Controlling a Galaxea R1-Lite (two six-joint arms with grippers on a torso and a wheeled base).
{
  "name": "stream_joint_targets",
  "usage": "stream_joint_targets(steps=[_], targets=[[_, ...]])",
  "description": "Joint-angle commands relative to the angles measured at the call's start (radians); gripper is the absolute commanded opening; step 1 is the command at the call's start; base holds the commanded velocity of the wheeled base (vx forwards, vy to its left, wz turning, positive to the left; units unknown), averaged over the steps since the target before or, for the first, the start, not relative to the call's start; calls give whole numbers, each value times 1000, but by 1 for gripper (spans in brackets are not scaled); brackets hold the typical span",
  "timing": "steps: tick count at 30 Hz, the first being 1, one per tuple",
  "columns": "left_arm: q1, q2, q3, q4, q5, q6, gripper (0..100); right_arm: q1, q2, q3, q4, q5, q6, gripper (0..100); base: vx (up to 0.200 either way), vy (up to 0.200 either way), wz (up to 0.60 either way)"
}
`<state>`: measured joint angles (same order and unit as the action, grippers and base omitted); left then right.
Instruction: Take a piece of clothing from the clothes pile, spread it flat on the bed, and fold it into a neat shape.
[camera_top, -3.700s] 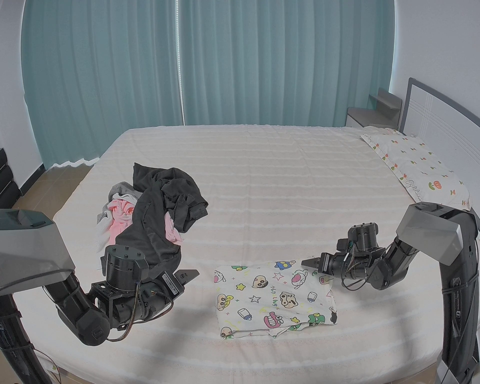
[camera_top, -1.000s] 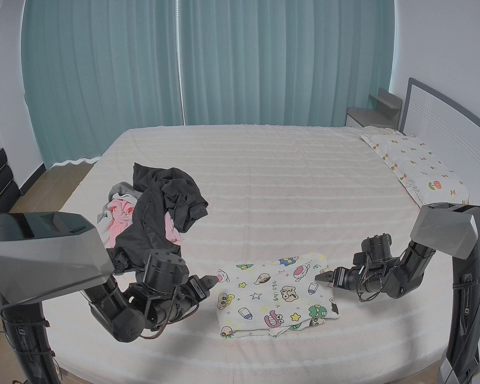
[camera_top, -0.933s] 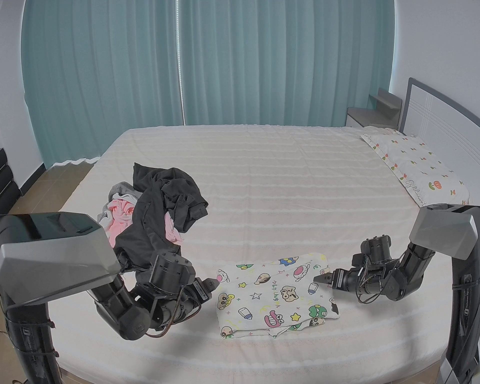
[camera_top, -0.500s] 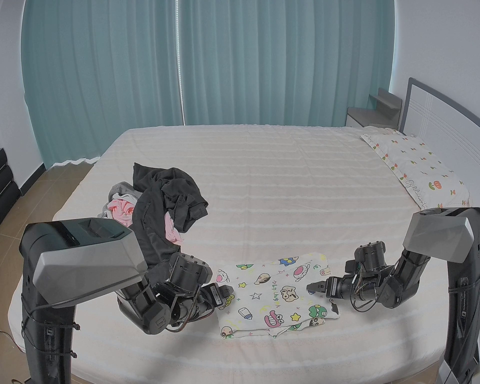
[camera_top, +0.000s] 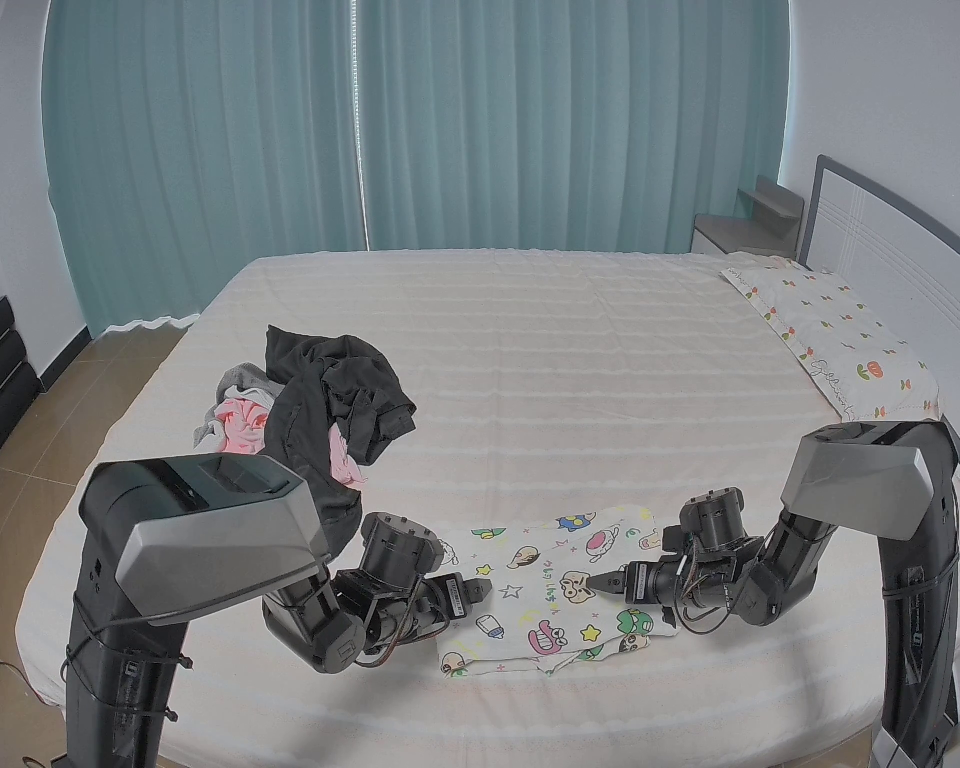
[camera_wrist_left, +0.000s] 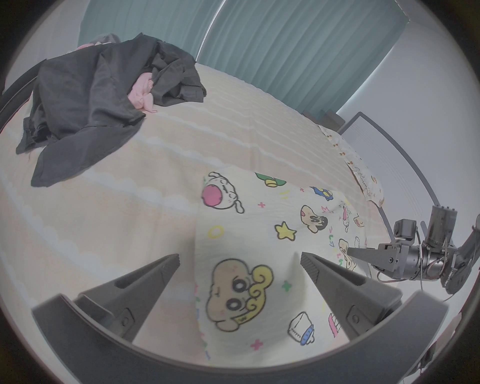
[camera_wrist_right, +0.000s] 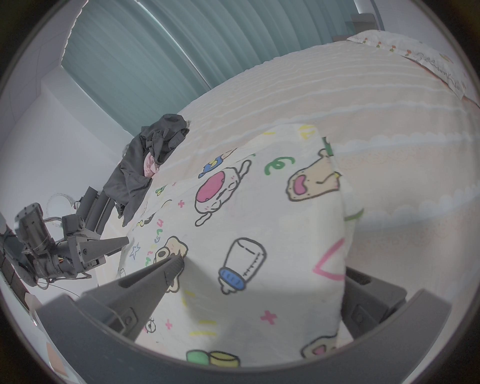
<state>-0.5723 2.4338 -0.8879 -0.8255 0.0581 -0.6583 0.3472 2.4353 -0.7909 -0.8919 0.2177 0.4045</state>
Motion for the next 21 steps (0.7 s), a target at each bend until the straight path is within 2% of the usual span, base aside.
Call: stream_joint_targets(steps=[1,3,4,7,8,15,21], targets=[[-18,45,-45,3,12,26,100,22,22,-21,1,-8,2,100,0,0,0],[-31,57,-62,6,16,29,100,22,21,-19,1,-9,4,100,0,0,0],[-31,59,-63,6,16,29,0,22,21,-19,1,-9,4,100,0,0,0],[-34,56,-62,14,17,29,0,24,18,-21,8,-9,4,100,0,0,0],[-34,56,-62,14,17,29,0,24,18,-21,8,-9,4,0,0,0,0],[-35,34,-43,6,17,-21,0,24,-1,9,-4,2,13,0,0,0,0],[-54,-33,-10,3,16,-49,0,18,-45,27,-2,23,73,0,0,0,0]])
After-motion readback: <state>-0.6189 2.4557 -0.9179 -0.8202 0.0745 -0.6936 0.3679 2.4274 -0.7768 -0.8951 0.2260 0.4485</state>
